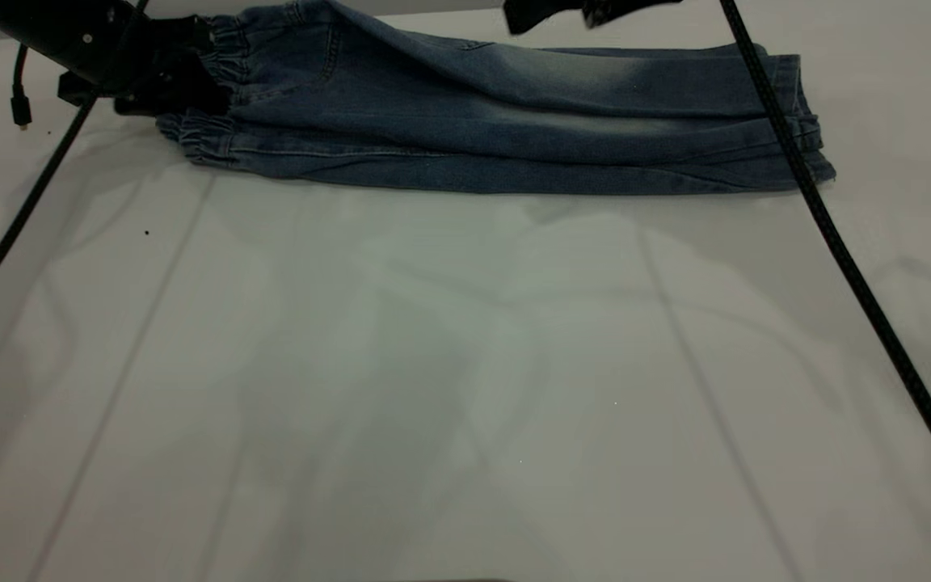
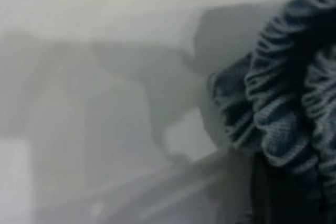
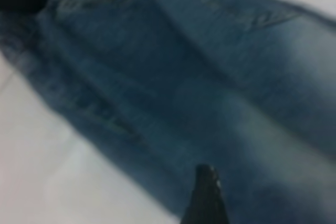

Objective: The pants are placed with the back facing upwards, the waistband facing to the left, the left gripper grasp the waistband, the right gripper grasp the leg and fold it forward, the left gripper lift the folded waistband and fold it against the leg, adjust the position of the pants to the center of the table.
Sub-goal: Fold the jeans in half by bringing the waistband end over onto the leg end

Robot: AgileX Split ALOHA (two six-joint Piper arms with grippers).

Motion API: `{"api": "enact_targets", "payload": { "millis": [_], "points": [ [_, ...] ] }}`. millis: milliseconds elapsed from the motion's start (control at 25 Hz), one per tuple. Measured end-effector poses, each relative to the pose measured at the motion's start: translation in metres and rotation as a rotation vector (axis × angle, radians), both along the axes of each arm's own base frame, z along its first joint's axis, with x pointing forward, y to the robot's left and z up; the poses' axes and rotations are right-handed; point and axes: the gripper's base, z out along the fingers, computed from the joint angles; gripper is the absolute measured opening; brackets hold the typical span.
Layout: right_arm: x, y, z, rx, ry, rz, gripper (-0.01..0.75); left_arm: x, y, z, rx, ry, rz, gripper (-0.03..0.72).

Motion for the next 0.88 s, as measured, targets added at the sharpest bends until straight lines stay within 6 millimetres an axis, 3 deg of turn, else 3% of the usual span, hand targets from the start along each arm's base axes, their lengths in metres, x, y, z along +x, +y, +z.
{"api": "enact_targets", "payload": {
  "millis": [280,480,640,760,880],
  "points": [
    [0.011,0.005,0.018,-0.050,-0.104,0.090,0.483,0.004,-0.002,0.003,-0.013,-0.018,-0.018,0.102],
    [0.012,0.023,0.047,0.142,0.005,0.164,0.483,0.009,-0.004,0.008,-0.026,-0.024,-0.053,0.102],
    [0.011,0.024,0.078,0.220,0.145,0.259,0.483,0.012,-0.006,0.014,-0.035,-0.030,-0.077,0.100],
    [0.008,0.018,0.090,0.135,0.245,0.301,0.483,0.012,-0.006,0.014,-0.040,-0.022,-0.086,0.100],
    [0.008,0.011,0.088,-0.030,0.269,0.279,0.483,0.010,-0.008,0.013,-0.050,-0.010,-0.097,0.100]
  ]
}}
